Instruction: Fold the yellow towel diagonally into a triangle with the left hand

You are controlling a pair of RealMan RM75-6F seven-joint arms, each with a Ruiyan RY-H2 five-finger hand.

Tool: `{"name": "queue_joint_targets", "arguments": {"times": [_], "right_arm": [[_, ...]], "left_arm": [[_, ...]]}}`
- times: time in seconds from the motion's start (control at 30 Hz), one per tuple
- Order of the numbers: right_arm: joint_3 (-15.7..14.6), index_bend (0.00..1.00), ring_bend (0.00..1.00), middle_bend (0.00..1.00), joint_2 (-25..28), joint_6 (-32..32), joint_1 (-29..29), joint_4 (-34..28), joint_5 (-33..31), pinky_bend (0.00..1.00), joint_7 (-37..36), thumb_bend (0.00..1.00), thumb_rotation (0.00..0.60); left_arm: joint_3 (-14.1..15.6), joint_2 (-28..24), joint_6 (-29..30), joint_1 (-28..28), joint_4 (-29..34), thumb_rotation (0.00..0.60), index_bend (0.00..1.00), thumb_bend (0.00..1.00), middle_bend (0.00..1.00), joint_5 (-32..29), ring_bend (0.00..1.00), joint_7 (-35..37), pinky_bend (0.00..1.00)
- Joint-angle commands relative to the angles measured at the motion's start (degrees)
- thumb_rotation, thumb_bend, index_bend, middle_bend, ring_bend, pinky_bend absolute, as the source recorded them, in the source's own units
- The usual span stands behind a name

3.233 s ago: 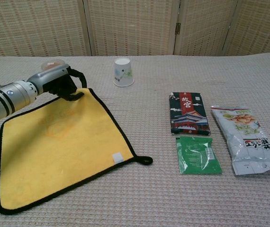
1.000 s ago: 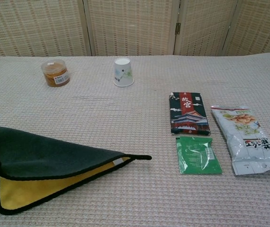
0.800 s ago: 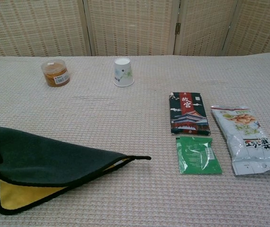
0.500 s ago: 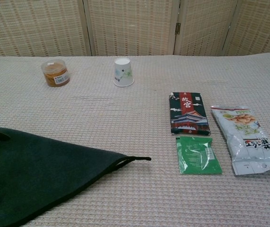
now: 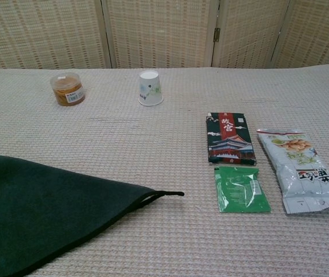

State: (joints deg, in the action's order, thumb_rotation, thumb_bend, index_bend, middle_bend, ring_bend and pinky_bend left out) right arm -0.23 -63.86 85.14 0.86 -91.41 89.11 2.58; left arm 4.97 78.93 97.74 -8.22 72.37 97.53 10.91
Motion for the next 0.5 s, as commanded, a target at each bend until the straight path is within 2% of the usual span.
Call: {"name": "queue_joint_targets", "arguments": {"times": [0.03,0.13,0.23,0.37,0.5], "right_arm": [[0.82,0.00,0.00,0.00,-1.27,0.47,0.60,1.01,0.32,0.00,1.37,0.45,0.600],[1.39,0.00,0.00,0.00,-2.93,0.65,1.53,2.61,1.43,0.00,1.89,0.45,0.600],[1.50,0.00,0.00,0.00,-4.04,-0.10,2.42,4.24,1.99,0.00,2.30,0.45,0.600],[1.38,0.00,0.00,0.00,-4.46,-1.31,3.34,4.44,2.32,0.00,2.39,0.45,0.600],[1.06,0.00,0.00,0.00,-4.34,-2.51,4.02,3.76,2.47,0.00,2.62,0.45,0.600]], "left_arm": [[-3.85,-5.64,-2.60,0.96,4.37,0.600,0.22,0.46,0.27,-6.71,0.24,-8.30,0.23],[-4.78,-8.41,-6.32,1.12,8.73,0.600,0.20,0.43,0.13,-11.06,0.09,-11.16,0.07],[-5.45,-10.27,-8.27,1.38,12.31,0.600,0.17,0.40,0.09,-13.99,0.05,-15.38,0.04],[-5.35,-10.93,-5.51,2.73,14.52,0.600,0.17,0.38,0.08,-12.37,0.04,-17.51,0.02],[-4.64,-11.30,-5.25,3.71,15.45,0.600,0.17,0.38,0.08,-11.58,0.04,-17.55,0.02]]}}
